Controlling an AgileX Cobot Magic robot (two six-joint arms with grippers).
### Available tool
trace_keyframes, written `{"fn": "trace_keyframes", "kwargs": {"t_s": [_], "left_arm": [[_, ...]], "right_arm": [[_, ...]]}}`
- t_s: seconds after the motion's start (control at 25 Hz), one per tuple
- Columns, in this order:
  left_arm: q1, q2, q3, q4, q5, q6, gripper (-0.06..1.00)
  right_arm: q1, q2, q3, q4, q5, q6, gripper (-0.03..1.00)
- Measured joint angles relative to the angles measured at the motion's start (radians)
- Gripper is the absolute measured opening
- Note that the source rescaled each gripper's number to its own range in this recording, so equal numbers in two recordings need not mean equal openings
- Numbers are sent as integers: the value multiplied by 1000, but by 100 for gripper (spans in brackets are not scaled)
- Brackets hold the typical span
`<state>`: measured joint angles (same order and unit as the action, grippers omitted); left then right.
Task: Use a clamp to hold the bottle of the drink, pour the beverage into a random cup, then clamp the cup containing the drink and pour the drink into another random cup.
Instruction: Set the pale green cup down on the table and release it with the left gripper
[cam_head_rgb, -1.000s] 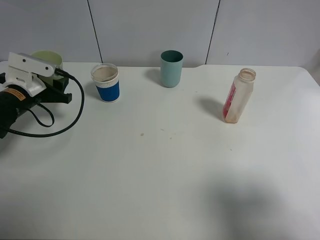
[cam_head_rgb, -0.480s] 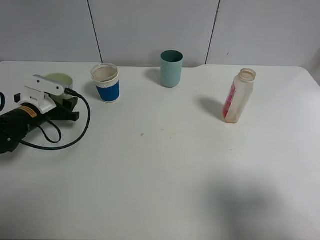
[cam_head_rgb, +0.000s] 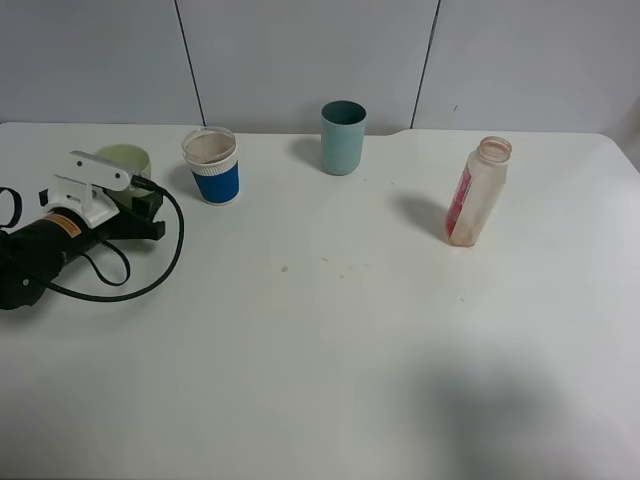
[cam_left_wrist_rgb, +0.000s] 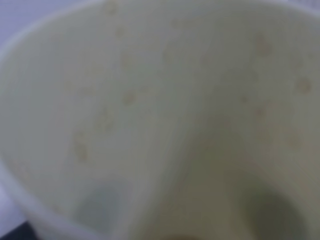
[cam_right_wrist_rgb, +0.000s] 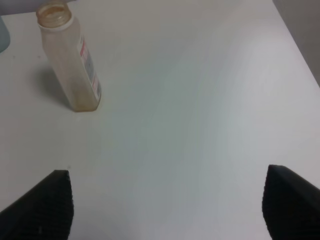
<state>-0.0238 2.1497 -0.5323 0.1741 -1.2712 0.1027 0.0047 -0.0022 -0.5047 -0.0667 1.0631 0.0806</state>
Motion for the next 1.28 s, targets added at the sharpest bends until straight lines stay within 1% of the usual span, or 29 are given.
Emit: {"fn": "trace_keyframes", "kwargs": {"t_s": [0.16,0.28,0.76,1.08,1.28], "left_arm": [[0,12,-45,28,18,-57,1],[0,16,-61,28,30,-78,1],[0,25,-75,28,35,-92,1],[0,52,-141,28,43,-110,1],[0,56,-150,28,45,-121,1]], "right_arm": [[0,0,0,0,0,0,60],[0,0,0,0,0,0,60],[0,0,0,0,0,0,60],[0,0,0,0,0,0,60],[0,0,0,0,0,0,60]]}}
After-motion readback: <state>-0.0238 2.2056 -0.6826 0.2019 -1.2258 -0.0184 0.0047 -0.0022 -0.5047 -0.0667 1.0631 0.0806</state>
